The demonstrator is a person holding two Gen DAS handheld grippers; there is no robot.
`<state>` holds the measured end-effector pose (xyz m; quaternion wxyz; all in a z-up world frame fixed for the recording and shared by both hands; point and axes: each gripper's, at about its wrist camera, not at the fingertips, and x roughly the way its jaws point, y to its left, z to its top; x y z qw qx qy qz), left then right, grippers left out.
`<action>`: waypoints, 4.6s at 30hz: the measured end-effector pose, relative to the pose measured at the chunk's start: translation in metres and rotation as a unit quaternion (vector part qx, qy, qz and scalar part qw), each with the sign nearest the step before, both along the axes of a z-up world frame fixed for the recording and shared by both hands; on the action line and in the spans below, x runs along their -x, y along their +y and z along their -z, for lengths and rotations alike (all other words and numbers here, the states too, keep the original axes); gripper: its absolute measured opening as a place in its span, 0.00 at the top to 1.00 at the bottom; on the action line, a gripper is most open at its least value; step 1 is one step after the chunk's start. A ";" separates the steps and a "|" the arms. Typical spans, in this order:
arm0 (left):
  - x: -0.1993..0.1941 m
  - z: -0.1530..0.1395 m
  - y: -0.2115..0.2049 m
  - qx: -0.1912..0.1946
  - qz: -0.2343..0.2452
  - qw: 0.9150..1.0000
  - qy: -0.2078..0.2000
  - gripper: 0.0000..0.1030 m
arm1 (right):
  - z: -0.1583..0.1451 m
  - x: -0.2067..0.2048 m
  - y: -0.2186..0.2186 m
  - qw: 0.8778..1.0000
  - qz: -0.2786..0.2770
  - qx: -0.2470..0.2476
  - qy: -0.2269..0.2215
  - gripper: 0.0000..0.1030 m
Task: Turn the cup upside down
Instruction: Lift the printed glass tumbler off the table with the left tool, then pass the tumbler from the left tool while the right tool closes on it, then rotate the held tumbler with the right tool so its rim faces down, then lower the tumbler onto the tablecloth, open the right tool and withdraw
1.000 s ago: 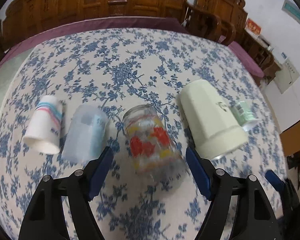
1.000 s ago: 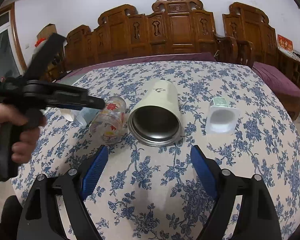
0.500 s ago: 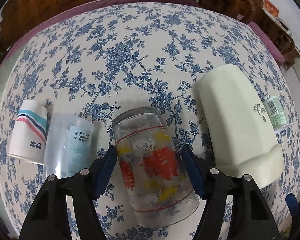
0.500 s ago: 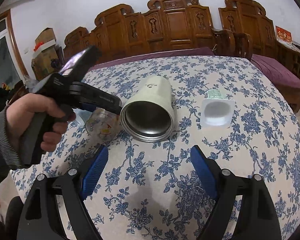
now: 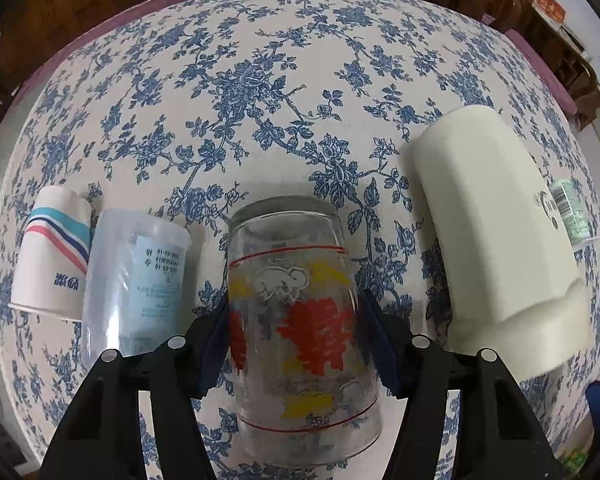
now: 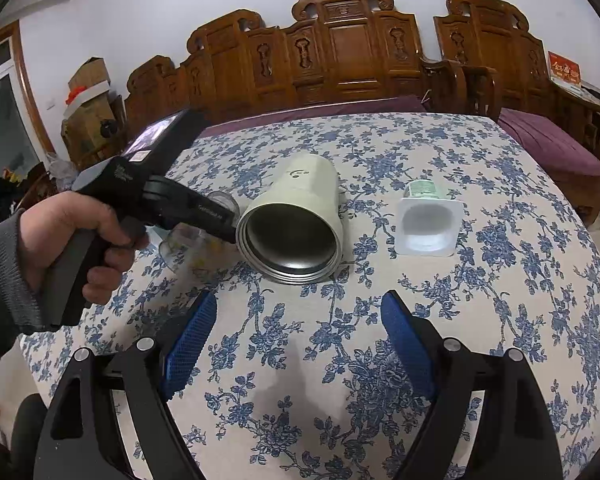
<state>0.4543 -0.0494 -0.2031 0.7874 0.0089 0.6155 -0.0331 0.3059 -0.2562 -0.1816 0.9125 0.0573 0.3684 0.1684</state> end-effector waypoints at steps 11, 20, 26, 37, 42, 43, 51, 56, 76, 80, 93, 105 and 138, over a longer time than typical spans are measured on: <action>0.077 -0.035 0.003 0.022 0.040 0.998 -0.042 0.45 | 0.001 0.003 -0.005 1.000 0.019 0.015 -0.002 0.16; 0.158 -0.038 -0.016 0.031 0.068 0.995 -0.067 0.45 | -0.003 0.007 -0.017 0.999 0.039 0.025 -0.007 0.16; 0.179 -0.022 -0.029 0.046 0.076 0.994 -0.070 0.45 | -0.002 0.007 -0.020 0.998 0.046 0.030 -0.007 0.16; 0.183 0.000 -0.032 0.060 0.079 0.993 -0.065 0.45 | 0.003 0.007 -0.008 0.998 0.035 0.043 0.000 0.16; 0.193 -0.021 -0.022 0.072 0.080 0.989 -0.100 0.41 | -0.001 0.010 -0.005 0.998 0.039 0.054 -0.002 0.16; 0.197 -0.026 -0.018 0.070 0.079 0.988 -0.112 0.38 | -0.004 0.010 -0.004 0.998 0.039 0.057 0.000 0.17; 0.230 -0.063 0.027 0.041 0.046 0.976 -0.208 0.11 | -0.027 0.023 0.016 0.998 0.024 0.065 -0.001 0.17; 0.242 -0.075 0.054 0.040 0.015 0.968 -0.246 0.09 | -0.029 0.028 0.042 0.998 0.002 0.066 0.018 0.17; 0.251 -0.072 0.116 0.027 -0.024 0.958 -0.285 0.09 | 0.048 -0.007 0.125 0.967 -0.026 0.035 0.253 0.22; 0.250 -0.071 0.116 0.033 -0.020 0.958 -0.283 0.09 | 0.054 -0.013 0.132 0.961 -0.029 0.046 0.270 0.28; 0.251 -0.072 0.115 0.037 -0.019 0.958 -0.284 0.09 | 0.042 -0.007 0.140 0.967 -0.043 0.077 0.238 0.43; 0.252 -0.072 0.111 0.037 -0.015 0.958 -0.283 0.09 | -0.009 0.028 0.134 0.987 -0.077 0.109 0.087 0.43; 0.252 -0.071 0.113 0.030 -0.025 0.959 -0.282 0.09 | -0.023 0.048 0.129 0.995 -0.071 0.073 0.026 0.34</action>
